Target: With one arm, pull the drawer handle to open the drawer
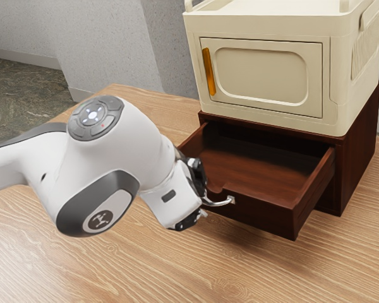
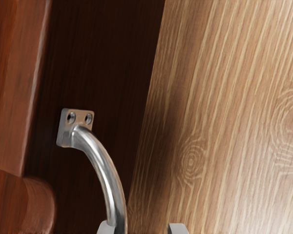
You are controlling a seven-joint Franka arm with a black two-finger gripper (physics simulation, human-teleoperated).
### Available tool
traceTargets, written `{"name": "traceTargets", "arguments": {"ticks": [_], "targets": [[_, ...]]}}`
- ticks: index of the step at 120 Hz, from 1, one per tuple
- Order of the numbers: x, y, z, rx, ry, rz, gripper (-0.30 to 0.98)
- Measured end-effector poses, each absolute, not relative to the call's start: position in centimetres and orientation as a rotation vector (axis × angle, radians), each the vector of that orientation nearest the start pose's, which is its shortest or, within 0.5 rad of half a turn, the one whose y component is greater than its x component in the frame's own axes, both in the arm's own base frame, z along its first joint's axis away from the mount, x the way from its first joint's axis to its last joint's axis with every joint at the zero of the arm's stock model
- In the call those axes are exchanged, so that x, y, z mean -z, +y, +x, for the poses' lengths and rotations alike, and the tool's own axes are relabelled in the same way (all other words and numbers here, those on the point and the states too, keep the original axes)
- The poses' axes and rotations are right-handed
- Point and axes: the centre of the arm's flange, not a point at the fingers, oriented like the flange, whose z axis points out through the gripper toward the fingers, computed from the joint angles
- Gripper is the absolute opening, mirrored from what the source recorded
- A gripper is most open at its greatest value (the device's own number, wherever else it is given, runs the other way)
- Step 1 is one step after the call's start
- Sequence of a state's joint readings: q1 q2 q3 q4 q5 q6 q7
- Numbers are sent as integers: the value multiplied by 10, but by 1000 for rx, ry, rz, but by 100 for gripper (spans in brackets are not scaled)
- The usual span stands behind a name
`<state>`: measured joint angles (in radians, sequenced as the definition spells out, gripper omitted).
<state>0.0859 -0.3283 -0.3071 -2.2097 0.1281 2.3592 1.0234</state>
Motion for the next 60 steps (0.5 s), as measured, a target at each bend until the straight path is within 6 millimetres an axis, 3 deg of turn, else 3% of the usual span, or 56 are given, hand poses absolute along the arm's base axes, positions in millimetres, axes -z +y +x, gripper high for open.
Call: {"name": "traceTargets", "arguments": {"ticks": [23,28,43,60], "targets": [[-559,-122,483,478,1673,-2164,9],[-562,-122,482,483,1669,-2161,16],[-594,-123,472,532,1637,-2136,39],[-651,-124,467,498,1623,-2193,53]]}}
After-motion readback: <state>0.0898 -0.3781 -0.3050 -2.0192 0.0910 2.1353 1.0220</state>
